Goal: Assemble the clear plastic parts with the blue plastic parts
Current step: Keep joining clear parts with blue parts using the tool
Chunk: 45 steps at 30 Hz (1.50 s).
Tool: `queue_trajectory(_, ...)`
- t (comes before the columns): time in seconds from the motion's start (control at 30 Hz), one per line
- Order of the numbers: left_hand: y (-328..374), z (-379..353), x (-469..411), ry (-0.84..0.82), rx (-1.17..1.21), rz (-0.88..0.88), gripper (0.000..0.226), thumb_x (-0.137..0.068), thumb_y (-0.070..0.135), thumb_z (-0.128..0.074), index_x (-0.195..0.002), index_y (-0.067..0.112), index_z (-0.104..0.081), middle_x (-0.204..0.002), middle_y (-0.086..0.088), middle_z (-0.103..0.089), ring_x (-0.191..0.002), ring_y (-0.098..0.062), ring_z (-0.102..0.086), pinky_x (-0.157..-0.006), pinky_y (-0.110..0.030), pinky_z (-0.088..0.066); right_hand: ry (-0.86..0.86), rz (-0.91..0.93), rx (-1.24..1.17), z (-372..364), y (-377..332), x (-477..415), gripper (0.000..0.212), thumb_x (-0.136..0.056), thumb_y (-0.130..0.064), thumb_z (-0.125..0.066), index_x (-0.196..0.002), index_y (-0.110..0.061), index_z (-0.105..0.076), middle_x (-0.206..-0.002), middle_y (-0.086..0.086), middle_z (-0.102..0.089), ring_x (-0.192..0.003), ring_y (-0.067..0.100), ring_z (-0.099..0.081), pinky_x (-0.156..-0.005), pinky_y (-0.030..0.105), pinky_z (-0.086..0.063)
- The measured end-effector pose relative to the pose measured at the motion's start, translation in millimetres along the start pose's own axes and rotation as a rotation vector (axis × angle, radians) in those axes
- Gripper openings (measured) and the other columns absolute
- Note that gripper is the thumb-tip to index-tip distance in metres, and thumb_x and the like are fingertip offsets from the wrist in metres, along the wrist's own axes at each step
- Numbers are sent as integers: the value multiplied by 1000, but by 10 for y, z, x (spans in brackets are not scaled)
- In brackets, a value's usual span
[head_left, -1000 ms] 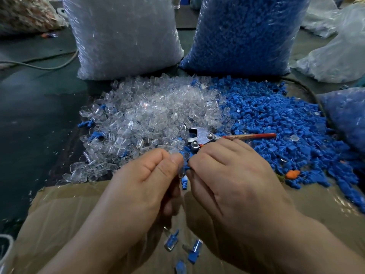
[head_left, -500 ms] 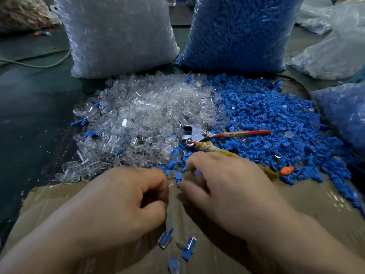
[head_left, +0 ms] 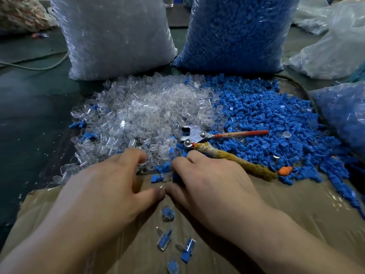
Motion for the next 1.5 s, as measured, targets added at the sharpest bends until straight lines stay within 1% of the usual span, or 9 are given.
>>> queue_trajectory(0.23, 206, -94, -6, 81, 72, 2, 34, -77, 56, -61, -109, 44, -58, -87, 23, -58, -79, -7, -61, -72, -35, -55, -29, 7, -43, 40, 33, -22, 6, -95, -24, -54, -98, -24, -49, -87, -4, -43, -85, 21, -47, -63, 34, -37)
queue_trajectory(0.4, 259, -130, 3, 111, 72, -40, 27, -81, 48, -61, -107, 41, -63, -92, 17, -63, -76, -11, -64, -66, -39, -56, -31, -7, -71, 62, 39, -26, 17, -97, -33, -43, -88, -28, -29, -83, -5, -39, -78, 19, -34, -66, 33, -32)
queue_trajectory(0.63, 256, -137, 15, 147, 97, -74, 28, -84, 53, -52, -107, 42, -65, -91, 19, -56, -76, -7, -59, -62, -30, -50, -60, -13, -82, 109, 50, 36, 12, -91, -40, -38, -87, -29, -35, -81, -8, -45, -83, 21, -54, -62, 33, -33)
queue_trajectory(0.73, 266, -121, 27, 247, 195, -64, 18, -83, 50, -59, -97, 39, -64, -88, 17, -54, -70, -4, -56, -60, -33, -52, -15, -52, -154, 119, 79, 34, 23, -86, -42, -35, -95, -28, -51, -87, -8, -56, -86, 18, -56, -66, 33, -40)
queue_trajectory(0.83, 268, -106, 40, 321, 318, -60, 15, -80, 47, -65, -90, 38, -60, -82, 19, -50, -72, 3, -53, -57, -17, -42, 87, -225, -532, 151, 93, 39, 33, -78, -40, -41, -102, -30, -62, -84, -9, -68, -77, 7, -59, -70, 32, -49)
queue_trajectory(0.97, 352, -84, 68, 304, 437, -116, 16, -76, 47, -62, -84, 34, -60, -86, 16, -55, -77, 3, -55, -62, -1, -38, 39, -365, -1100, 113, 76, 45, 22, -82, -27, -52, -95, -35, -67, -59, 0, -67, -46, 12, -60, -47, 34, -53)
queue_trajectory(1.2, 378, -139, 82, 234, 633, -126, 17, -75, 36, -70, -89, 37, -62, -78, 20, -67, -66, 1, -62, -54, -6, -42, -119, -411, -1479, 80, 88, 33, 19, -86, -11, -50, -86, -19, -67, -53, 7, -58, -40, 22, -53, -41, 29, -45)
queue_trajectory(1.37, 185, -62, 31, 295, 681, 6, 16, -78, 35, -70, -91, 42, -63, -82, 20, -69, -67, -4, -65, -60, -9, -50, -61, -460, -1435, 90, 157, 37, 14, -84, -15, -53, -84, -26, -61, -60, 11, -63, -48, 27, -59, -51, 48, -54)
queue_trajectory(1.5, 77, 2, 26, 100, 574, -7, 10, -77, 40, -67, -86, 42, -65, -71, 19, -69, -61, -5, -64, -55, -9, -49, 45, -371, -887, 158, 289, 115, 12, -89, -25, -56, -92, -37, -58, -71, -5, -71, -58, 15, -68, -60, 47, -59)
Point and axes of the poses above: each hand's wrist, its own x-axis away from the middle knuckle, its own z-axis out of the back of the hand, y = z × x, the point moved 1 cm from there along -x, towards the middle knuckle
